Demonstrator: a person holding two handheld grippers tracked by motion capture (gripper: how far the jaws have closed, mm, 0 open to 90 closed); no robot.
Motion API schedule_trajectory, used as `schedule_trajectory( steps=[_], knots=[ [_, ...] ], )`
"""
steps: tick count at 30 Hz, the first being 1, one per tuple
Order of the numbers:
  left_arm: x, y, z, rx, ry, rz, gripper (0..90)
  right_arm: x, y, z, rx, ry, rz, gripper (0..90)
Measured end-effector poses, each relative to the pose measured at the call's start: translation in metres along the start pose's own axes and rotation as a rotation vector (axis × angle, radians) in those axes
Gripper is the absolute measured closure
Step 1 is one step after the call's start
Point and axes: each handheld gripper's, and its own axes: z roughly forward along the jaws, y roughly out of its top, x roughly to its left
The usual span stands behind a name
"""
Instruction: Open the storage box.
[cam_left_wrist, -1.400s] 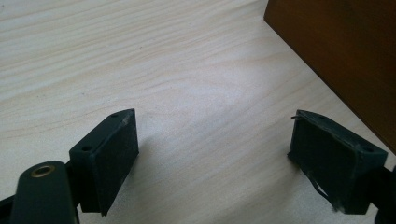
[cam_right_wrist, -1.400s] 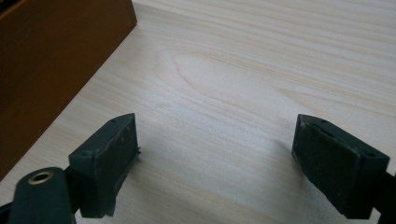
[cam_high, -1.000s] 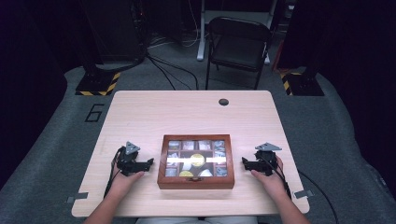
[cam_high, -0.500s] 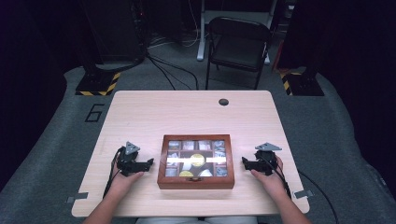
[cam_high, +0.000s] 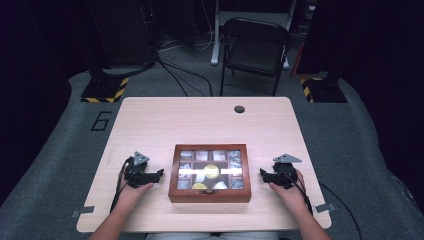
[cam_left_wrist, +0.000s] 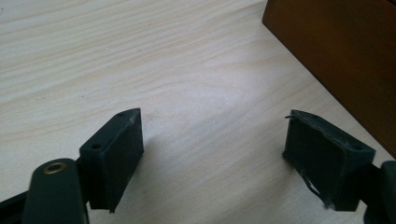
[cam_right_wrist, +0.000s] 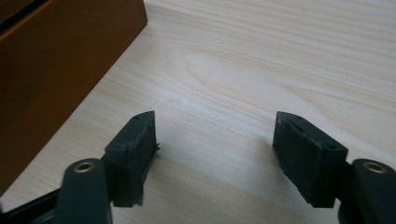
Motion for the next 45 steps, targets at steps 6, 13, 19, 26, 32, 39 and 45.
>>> schedule_trajectory(
  steps=[6,13,19,26,32,39,45],
  knots=[
    [0.004,0.004,-0.009,-0.017,-0.020,-0.045,29.3,-0.002,0.002,-0.006,0.009,0.010,0.002,38.2],
    [0.001,0.007,-0.020,-0.025,-0.043,-0.044,33.4,0.005,0.005,-0.017,-0.010,0.037,-0.020,41.6],
    [-0.005,0.008,-0.033,-0.040,-0.068,-0.037,33.4,0.010,0.006,-0.028,-0.028,0.067,-0.027,42.4],
    [-0.011,0.011,-0.045,-0.058,-0.098,-0.032,33.4,0.013,0.009,-0.039,-0.048,0.094,-0.020,41.5],
    [-0.014,0.011,-0.048,-0.057,-0.123,-0.048,33.6,0.015,0.010,-0.046,-0.063,0.100,-0.023,40.7],
    [-0.019,0.013,-0.056,-0.063,-0.140,-0.048,34.4,0.021,0.012,-0.054,-0.082,0.105,-0.048,40.7],
    [-0.026,0.011,-0.062,-0.063,-0.155,-0.021,35.2,0.031,0.011,-0.062,-0.095,0.118,-0.075,40.7]
  ],
)
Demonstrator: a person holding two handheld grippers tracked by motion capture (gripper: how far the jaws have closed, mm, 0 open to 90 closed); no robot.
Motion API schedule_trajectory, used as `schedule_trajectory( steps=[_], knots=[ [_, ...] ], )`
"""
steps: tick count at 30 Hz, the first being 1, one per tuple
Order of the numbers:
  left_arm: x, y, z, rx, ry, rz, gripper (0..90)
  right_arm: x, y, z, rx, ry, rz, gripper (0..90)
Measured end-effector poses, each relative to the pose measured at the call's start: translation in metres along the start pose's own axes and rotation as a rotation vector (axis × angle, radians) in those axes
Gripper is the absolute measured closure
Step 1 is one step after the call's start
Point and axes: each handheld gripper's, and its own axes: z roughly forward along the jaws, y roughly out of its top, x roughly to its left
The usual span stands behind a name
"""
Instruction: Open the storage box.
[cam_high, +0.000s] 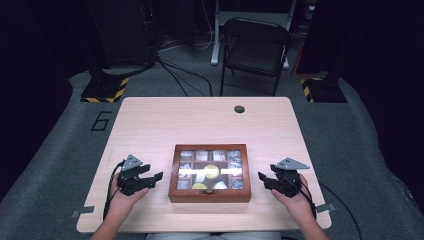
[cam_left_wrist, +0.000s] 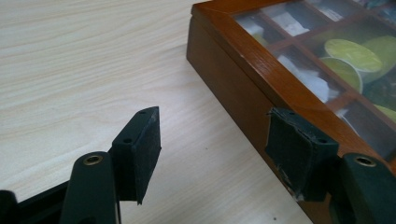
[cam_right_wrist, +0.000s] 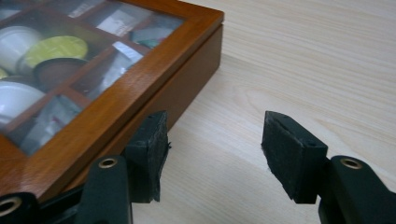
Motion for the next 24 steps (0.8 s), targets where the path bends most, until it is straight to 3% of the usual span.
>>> schedule_trajectory(
  steps=[5,10,24],
  knots=[
    [-0.010,-0.001,-0.005,-0.005,-0.009,0.031,35.2,0.013,0.001,-0.005,-0.010,0.025,-0.044,40.7],
    [-0.016,-0.003,-0.009,-0.012,-0.020,0.046,35.2,0.025,-0.001,-0.011,-0.017,0.056,-0.055,40.6],
    [-0.031,-0.007,-0.022,-0.031,-0.049,0.052,35.1,0.043,-0.006,-0.023,-0.025,0.109,-0.093,40.4]
  ],
)
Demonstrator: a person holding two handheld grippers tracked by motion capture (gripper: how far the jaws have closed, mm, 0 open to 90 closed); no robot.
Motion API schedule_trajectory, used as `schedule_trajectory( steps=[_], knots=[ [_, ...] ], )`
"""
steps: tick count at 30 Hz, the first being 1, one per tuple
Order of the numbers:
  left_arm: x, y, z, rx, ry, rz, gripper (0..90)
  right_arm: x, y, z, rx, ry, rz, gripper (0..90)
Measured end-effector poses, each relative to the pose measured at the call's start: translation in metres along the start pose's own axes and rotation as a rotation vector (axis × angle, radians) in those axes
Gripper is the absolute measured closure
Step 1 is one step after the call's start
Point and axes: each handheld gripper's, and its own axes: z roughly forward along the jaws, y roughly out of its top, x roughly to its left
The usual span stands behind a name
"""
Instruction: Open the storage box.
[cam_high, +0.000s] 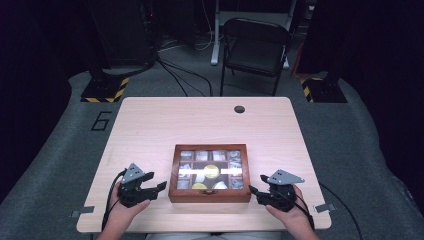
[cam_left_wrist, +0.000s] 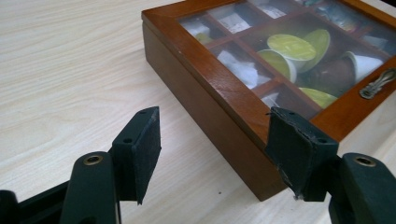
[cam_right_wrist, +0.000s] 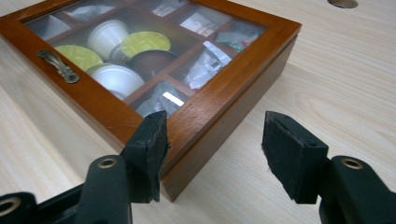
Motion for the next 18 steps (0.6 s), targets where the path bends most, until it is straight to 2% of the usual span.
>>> schedule_trajectory(
  steps=[2,6,9,13,18],
  knots=[
    [-0.003,0.000,-0.002,0.000,-0.006,-0.001,35.1,0.005,0.000,-0.001,-0.005,0.024,-0.019,40.4],
    [-0.008,-0.002,-0.004,0.000,-0.020,-0.012,35.2,0.010,0.001,-0.001,-0.002,0.042,-0.044,40.9],
    [-0.011,-0.003,-0.005,0.000,-0.030,-0.002,36.4,0.014,0.001,-0.001,0.003,0.045,-0.044,41.7],
    [-0.014,-0.004,-0.005,-0.003,-0.044,-0.016,37.3,0.018,-0.002,-0.002,0.020,0.057,-0.033,43.9],
    [-0.019,-0.008,-0.006,0.005,-0.053,-0.010,37.6,0.023,-0.007,-0.003,0.031,0.059,-0.038,47.3]
  ],
)
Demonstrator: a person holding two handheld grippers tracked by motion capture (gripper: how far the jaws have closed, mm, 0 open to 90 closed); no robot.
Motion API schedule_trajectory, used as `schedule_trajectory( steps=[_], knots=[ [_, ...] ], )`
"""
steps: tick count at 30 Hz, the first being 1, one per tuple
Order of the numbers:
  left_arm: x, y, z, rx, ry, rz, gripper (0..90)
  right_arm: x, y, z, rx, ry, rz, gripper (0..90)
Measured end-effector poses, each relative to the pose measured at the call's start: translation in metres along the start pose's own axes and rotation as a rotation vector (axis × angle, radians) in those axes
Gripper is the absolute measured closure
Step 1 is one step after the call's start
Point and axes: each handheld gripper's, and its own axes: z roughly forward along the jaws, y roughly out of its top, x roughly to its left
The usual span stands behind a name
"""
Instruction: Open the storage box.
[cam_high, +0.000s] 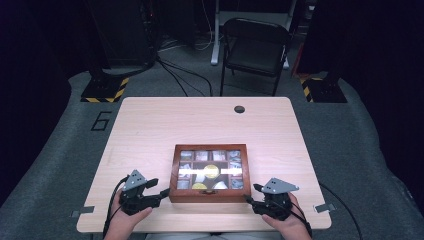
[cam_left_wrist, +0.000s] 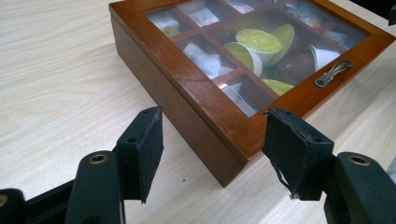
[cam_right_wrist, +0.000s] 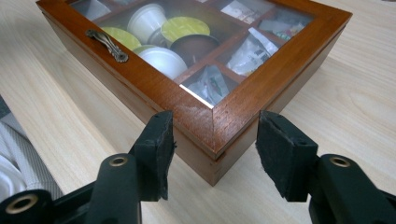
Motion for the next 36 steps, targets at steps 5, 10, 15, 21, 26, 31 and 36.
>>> schedule_trajectory(
  steps=[5,10,15,21,26,31,36],
  knots=[
    [-0.004,-0.003,0.001,0.004,-0.006,-0.001,39.6,0.001,-0.004,0.003,0.030,0.005,0.003,50.6],
    [-0.005,-0.005,0.003,0.026,-0.018,0.016,43.0,-0.003,-0.005,0.005,0.039,0.015,0.027,52.7],
    [-0.006,-0.008,0.008,0.053,-0.035,0.021,47.0,-0.004,-0.006,0.007,0.043,0.019,0.032,55.5],
    [-0.008,-0.011,0.014,0.091,-0.037,0.051,50.2,-0.004,-0.007,0.011,0.063,0.028,0.029,56.9],
    [-0.007,-0.012,0.017,0.097,-0.056,0.046,51.5,-0.005,-0.009,0.013,0.074,0.031,0.028,57.3],
    [-0.007,-0.013,0.019,0.120,-0.061,0.057,53.2,-0.006,-0.010,0.014,0.087,0.037,0.021,57.8],
    [-0.009,-0.014,0.022,0.127,-0.058,0.073,54.7,-0.006,-0.011,0.015,0.089,0.033,0.025,57.4]
  ],
)
